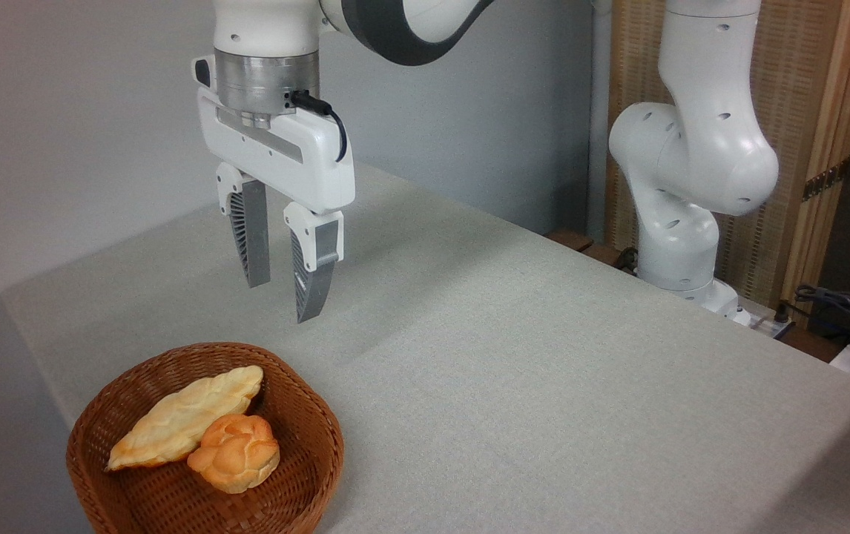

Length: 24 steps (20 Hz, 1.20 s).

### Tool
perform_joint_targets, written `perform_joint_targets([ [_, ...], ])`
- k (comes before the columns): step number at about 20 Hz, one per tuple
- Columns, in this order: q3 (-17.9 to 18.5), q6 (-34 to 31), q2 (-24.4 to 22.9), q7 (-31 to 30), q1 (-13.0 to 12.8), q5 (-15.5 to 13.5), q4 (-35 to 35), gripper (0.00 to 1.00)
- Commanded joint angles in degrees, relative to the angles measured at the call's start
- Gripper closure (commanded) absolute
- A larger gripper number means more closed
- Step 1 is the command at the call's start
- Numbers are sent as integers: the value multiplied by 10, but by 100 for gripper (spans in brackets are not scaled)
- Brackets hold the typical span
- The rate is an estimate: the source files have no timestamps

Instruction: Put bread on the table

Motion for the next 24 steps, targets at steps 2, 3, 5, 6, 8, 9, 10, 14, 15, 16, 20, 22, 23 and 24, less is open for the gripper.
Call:
perform_joint_targets([
  [2,1,-27,-3,-8,-6,-6,11,0],
  [3,1,-27,-3,-8,-6,-6,11,0],
  [5,1,-27,-3,-8,-6,-6,11,0],
  [6,1,-27,-3,-8,-6,-6,11,0],
  [8,1,-28,-3,-8,-6,-6,11,0],
  [9,1,-28,-3,-7,-6,-6,11,0],
  [10,1,-32,-3,-6,-6,-6,11,0],
  [14,1,-48,-3,-8,-6,-6,11,0],
  [15,2,-48,-3,-8,-5,-6,11,0],
  [16,2,-48,-3,-8,-6,-6,11,0],
  [20,0,-70,-2,-7,-6,-5,11,0],
  [22,2,-70,-2,-6,-6,-5,11,0],
  [23,2,-70,-1,-6,-6,-5,11,0],
  [24,2,-70,-1,-6,-6,-5,11,0],
])
